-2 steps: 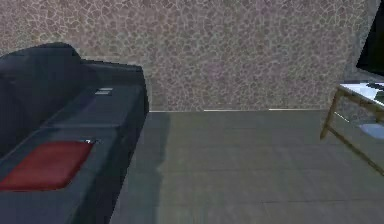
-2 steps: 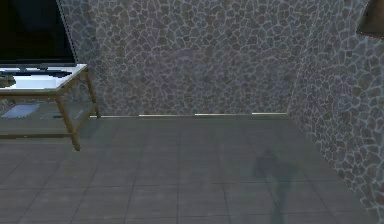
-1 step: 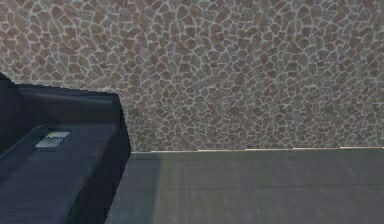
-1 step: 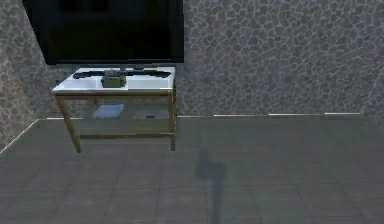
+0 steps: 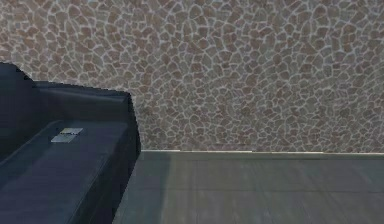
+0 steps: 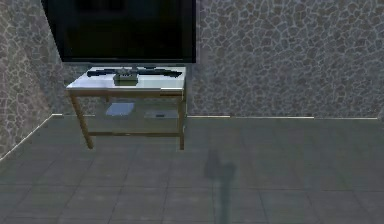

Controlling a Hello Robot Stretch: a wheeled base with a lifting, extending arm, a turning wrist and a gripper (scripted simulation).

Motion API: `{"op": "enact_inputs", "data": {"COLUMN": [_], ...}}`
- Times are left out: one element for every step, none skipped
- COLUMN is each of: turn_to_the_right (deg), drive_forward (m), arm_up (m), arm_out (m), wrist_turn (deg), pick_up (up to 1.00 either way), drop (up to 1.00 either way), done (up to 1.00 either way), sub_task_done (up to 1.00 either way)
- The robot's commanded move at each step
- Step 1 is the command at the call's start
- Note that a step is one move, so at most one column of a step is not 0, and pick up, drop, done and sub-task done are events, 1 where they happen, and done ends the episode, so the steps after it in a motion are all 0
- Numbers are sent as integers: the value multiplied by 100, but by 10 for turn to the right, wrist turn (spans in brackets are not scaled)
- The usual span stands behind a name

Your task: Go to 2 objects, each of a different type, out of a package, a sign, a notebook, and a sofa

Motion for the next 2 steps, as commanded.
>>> {"op": "enact_inputs", "data": {"turn_to_the_right": [0,-450], "drive_forward": [75,0], "arm_up": [0,0], "arm_out": [0,0], "wrist_turn": [0,0], "pick_up": [0,0], "drop": [0,0], "done": [0,0], "sub_task_done": [0,0]}}
